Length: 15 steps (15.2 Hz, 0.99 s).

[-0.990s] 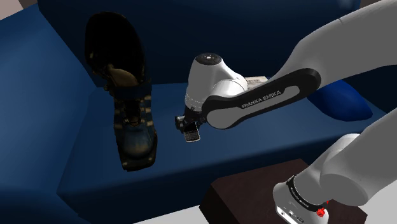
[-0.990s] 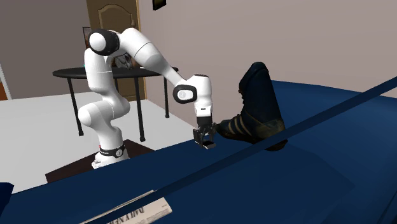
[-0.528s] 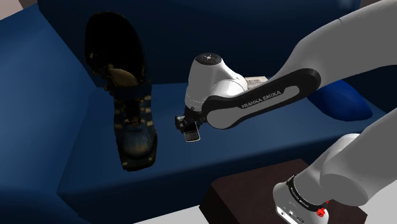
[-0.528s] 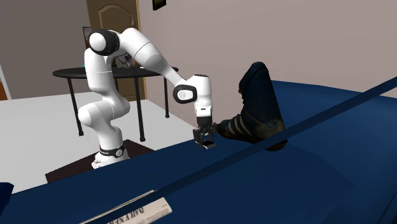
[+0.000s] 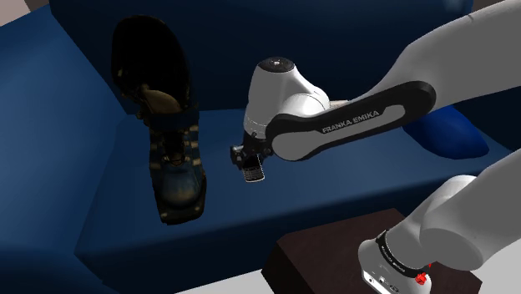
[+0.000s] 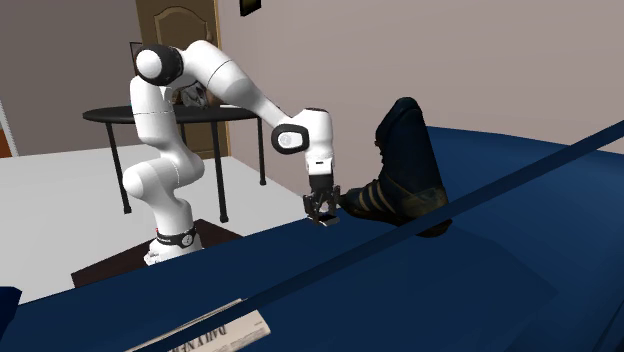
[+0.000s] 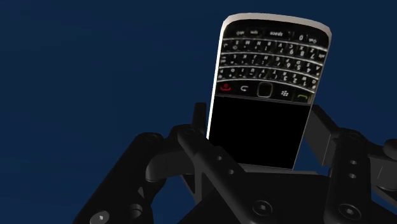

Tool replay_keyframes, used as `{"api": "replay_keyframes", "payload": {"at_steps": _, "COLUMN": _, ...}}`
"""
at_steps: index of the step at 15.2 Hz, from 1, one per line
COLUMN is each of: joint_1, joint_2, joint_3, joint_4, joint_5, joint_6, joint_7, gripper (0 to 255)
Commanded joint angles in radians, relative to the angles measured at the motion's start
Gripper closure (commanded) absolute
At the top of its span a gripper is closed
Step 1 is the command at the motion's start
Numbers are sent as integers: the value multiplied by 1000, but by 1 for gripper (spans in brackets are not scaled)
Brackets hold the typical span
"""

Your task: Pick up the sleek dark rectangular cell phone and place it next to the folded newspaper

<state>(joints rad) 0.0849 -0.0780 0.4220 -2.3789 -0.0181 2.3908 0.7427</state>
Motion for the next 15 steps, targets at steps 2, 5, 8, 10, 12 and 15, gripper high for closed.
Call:
{"api": "replay_keyframes", "payload": {"at_steps": 2, "joint_1": 3, "joint_2": -26, "joint_3": -1, "joint_4": 18, "joint_5": 15, "joint_6": -42, "joint_7": -10, "gripper": 255}}
{"api": "replay_keyframes", "payload": {"at_steps": 5, "joint_1": 4, "joint_2": -51, "joint_3": -5, "joint_4": 37, "joint_5": 29, "joint_6": -84, "joint_7": -21, "gripper": 255}}
{"api": "replay_keyframes", "payload": {"at_steps": 8, "joint_1": 5, "joint_2": -73, "joint_3": -9, "joint_4": 58, "joint_5": 40, "joint_6": -126, "joint_7": -31, "gripper": 255}}
{"api": "replay_keyframes", "payload": {"at_steps": 10, "joint_1": 6, "joint_2": -87, "joint_3": -11, "joint_4": 74, "joint_5": 46, "joint_6": -154, "joint_7": -37, "gripper": 255}}
{"api": "replay_keyframes", "payload": {"at_steps": 12, "joint_1": 7, "joint_2": -99, "joint_3": -14, "joint_4": 90, "joint_5": 52, "joint_6": -182, "joint_7": -42, "gripper": 255}}
{"api": "replay_keyframes", "payload": {"at_steps": 15, "joint_1": 7, "joint_2": -117, "joint_3": -18, "joint_4": 115, "joint_5": 58, "joint_6": -223, "joint_7": -48, "gripper": 255}}
